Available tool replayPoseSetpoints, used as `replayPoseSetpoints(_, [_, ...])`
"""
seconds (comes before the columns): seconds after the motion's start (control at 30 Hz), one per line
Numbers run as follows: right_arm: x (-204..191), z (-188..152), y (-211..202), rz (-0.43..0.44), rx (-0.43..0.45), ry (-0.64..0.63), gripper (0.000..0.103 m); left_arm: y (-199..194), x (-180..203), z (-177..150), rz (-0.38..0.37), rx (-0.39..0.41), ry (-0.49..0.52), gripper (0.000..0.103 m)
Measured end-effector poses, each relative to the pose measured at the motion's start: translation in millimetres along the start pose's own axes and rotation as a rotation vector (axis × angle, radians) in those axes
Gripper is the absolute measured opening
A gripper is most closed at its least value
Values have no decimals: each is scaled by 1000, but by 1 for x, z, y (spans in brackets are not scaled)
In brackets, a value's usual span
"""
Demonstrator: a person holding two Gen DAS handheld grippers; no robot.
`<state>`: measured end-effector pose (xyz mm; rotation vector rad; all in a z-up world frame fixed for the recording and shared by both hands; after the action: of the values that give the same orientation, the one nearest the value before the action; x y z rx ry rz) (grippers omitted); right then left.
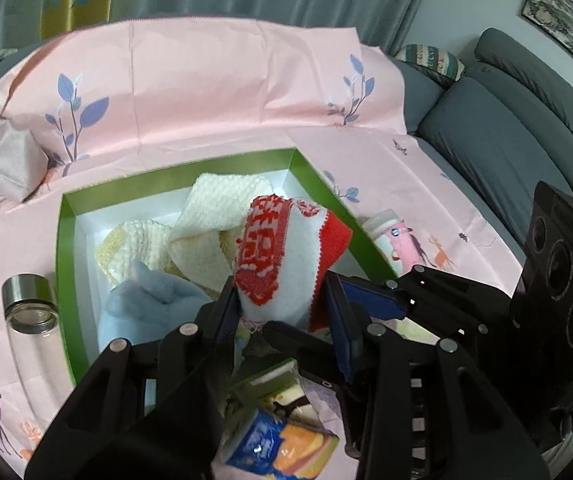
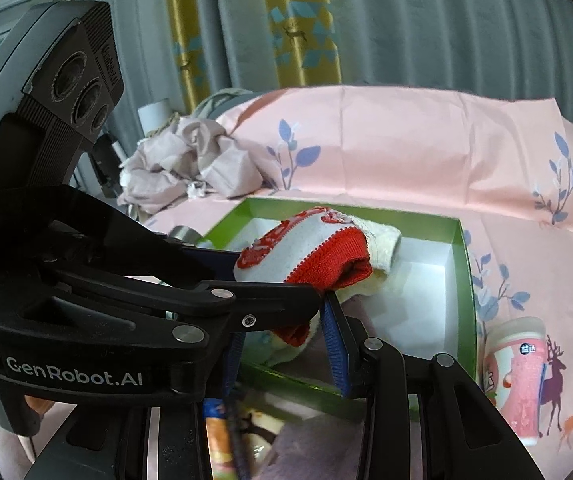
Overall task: Organize soft objects
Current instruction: 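Carry the knit sock over the green box and lower it, then open the right gripper to release the sock into the box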
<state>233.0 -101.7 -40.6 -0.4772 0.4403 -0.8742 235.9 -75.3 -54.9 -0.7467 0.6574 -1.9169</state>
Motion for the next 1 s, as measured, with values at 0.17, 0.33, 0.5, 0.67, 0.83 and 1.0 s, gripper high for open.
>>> replayPoseSetpoints(0.17, [13,-5,15,-2,-20,25,39,19,-5,0,9,-33,-16,39])
replayPoseSetpoints(0.33, [22,-8,27,-6,-39,43,39,33,-9,2,24,-57,-16,39])
replayPoseSetpoints(0.5, [29,-8,36,-14,-51,48,39,41,-14,4,39,-73,-15,39])
replayPoseSetpoints(0.67, [33,-8,45,-28,-73,47,39,48,-20,3,52,-92,-22,39])
replayPoseSetpoints(0.83, [35,-9,51,-38,-96,47,39,52,-24,3,72,-98,-31,42])
replayPoseSetpoints(1.0, [41,-10,50,-72,-108,63,43,52,-29,4,109,-95,-36,76])
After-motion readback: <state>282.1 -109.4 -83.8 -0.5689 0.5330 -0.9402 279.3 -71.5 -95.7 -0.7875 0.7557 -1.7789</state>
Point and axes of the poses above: each gripper's, at about its wrist camera, not at the fingertips, and y roughly the way its jaws point, x to its right, z to its top, the point moved 9 cm from there along y, roughly the way its jaws point, and after that the axes turned 3 degrees about y, right-handed, at the moved point
